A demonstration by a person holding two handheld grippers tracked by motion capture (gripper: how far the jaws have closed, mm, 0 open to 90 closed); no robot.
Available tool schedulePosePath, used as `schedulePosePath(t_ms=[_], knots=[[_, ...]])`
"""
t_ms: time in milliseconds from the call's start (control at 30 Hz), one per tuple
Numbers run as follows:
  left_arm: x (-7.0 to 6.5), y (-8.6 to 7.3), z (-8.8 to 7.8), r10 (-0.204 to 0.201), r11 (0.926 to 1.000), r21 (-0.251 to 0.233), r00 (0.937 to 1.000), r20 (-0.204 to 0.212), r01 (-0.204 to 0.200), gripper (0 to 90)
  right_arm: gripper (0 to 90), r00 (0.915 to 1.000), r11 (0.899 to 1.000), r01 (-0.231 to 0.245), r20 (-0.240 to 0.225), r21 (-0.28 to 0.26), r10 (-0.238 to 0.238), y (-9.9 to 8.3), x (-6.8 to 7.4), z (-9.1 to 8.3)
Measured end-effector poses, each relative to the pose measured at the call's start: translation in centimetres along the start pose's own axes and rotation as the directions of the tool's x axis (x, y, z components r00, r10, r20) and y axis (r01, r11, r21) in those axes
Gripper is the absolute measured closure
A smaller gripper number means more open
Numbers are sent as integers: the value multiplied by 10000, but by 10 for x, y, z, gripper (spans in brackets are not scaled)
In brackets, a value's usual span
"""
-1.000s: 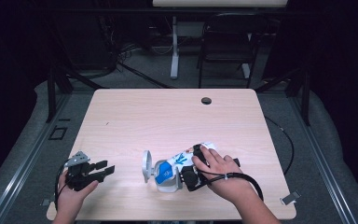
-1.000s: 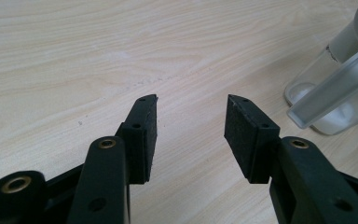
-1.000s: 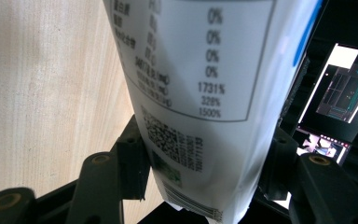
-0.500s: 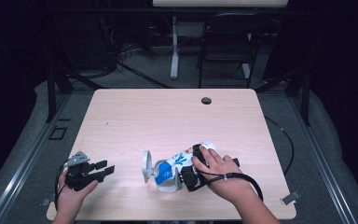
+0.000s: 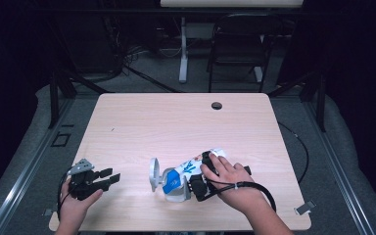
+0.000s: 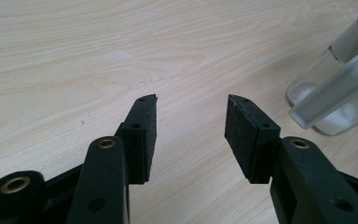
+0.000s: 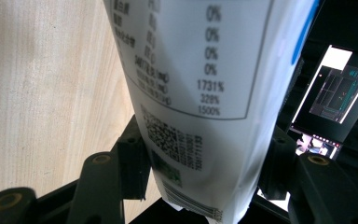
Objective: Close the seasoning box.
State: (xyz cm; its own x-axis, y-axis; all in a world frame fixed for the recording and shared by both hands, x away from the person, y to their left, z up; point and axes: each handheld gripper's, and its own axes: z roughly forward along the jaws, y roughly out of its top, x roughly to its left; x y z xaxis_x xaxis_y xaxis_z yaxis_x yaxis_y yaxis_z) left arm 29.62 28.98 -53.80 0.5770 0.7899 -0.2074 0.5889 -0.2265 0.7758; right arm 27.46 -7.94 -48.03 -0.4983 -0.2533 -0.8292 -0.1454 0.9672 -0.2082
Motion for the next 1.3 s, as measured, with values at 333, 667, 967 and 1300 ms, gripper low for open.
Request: schedulePosePath(t_ms=[333,667,967,1300], knots=[[0,1,-1,14,10000,40,10000,-9,-14,538,471,9997,9997,223,106,117,-225,2,0,-2],[0,0,0,14,10000,-16,10000,-39,-14,537,479,9986,9989,440,285,169,-445,3,0,-2],[0,0,1,20,10000,-8,10000,-49,-20,537,487,9985,9989,461,284,120,-465,3,0,-2],[0,0,1,18,10000,-8,10000,-52,-18,537,493,9975,9978,607,354,252,-615,3,-1,-4]])
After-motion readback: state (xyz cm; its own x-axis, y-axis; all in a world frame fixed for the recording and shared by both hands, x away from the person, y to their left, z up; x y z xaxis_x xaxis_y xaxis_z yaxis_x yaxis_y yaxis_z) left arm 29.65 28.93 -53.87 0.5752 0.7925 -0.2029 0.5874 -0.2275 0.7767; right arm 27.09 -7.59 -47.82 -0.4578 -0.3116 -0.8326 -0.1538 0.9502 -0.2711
